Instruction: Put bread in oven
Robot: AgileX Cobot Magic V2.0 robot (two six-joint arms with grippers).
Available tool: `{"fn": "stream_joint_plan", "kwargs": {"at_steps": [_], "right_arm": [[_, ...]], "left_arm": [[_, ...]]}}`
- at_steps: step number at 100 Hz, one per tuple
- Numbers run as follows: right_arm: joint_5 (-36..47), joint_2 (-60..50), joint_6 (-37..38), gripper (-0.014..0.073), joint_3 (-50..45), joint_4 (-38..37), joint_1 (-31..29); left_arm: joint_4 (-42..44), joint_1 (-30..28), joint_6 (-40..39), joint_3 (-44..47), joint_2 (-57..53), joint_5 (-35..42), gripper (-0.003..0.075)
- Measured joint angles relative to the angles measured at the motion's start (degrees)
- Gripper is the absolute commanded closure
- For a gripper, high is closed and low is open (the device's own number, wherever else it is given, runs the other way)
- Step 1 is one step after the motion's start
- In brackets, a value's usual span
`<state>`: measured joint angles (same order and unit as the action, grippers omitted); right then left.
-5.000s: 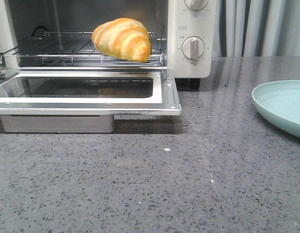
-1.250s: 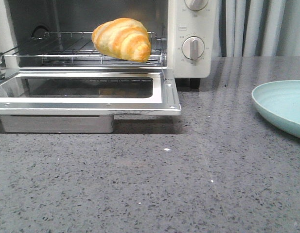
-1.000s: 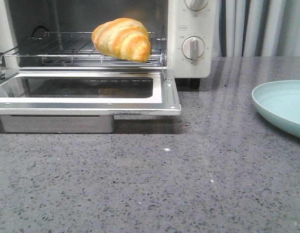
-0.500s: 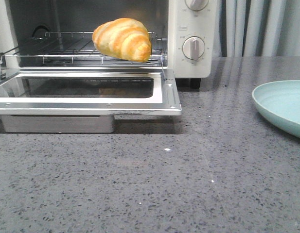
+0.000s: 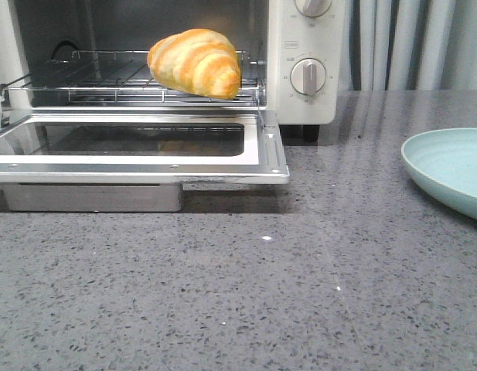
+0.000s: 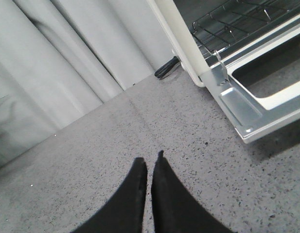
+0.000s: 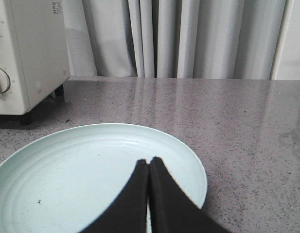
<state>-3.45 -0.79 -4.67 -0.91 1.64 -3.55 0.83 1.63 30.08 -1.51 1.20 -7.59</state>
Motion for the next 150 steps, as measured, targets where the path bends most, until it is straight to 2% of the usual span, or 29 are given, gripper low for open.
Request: {"fn": "stream_joint_plan", "kwargs": {"at_steps": [150], "right_arm": [[0.0,0.0,0.0,0.0648,0.0,0.0,0.0]], "left_arm": [[-1.3,0.0,0.0,1.8,-1.4,-2.0,0.074]]}}
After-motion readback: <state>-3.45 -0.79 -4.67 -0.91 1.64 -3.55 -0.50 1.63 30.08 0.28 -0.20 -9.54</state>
